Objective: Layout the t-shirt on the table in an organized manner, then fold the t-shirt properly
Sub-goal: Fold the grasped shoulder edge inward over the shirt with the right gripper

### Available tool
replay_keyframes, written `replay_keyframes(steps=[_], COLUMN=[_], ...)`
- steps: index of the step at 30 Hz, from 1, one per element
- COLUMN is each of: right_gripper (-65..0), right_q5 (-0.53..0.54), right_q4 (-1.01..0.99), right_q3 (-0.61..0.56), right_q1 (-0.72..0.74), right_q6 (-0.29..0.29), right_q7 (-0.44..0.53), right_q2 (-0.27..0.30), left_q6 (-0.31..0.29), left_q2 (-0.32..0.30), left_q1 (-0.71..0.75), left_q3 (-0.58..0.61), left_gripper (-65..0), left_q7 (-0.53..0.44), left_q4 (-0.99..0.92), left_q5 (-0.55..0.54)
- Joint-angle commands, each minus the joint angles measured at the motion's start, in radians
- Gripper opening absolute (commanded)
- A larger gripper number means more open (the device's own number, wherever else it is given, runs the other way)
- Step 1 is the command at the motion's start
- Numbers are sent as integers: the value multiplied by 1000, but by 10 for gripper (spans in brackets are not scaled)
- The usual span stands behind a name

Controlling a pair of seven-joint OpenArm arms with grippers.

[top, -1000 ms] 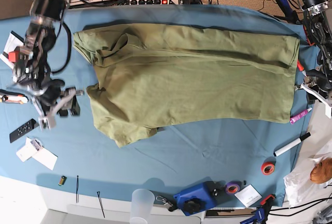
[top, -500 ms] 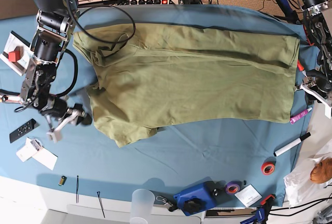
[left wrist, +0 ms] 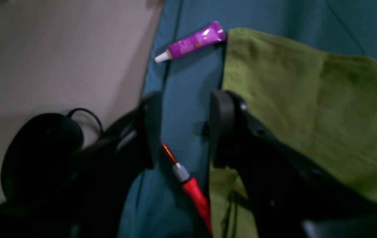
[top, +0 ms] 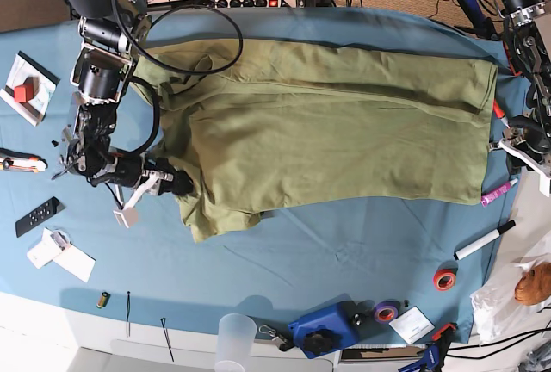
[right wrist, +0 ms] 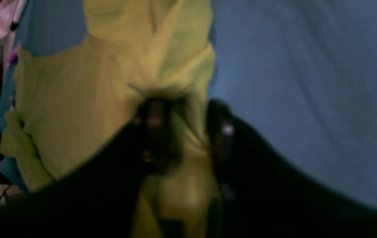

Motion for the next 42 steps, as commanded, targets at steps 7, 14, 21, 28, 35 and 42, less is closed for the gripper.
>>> replay_keyframes(steps=[7, 14, 21, 28, 35, 42], right_gripper=[-650, -650, -650, -650, -650, -492], right_q5=[14, 224, 261, 260, 261, 261], right_q4=[11, 69, 373, 608, 649, 649], right_q3=[0, 3, 3, 23, 171, 207], right_q1=[1, -21, -208, -386, -442, -437], right_q6=[-19, -15, 18, 18, 18, 24], right_q7=[-100, -157, -157, -157, -157, -157], right_q2=[12, 25, 25, 25, 25, 42], left_q6=[3, 3, 3, 3, 3, 3], left_q2=[-21, -19, -19, -19, -19, -19], left_q1=[-13, -13, -13, -13, -13, -13], left_q3=[-7, -6, -7, -7, -7, -7], left_gripper=[-405, -405, -405, -405, -405, -405], left_q7=[-22, -22, -22, -21, -22, -22], left_q4=[16, 16, 16, 16, 16, 16], left_q5=[-8, -11, -11, -11, -11, -11])
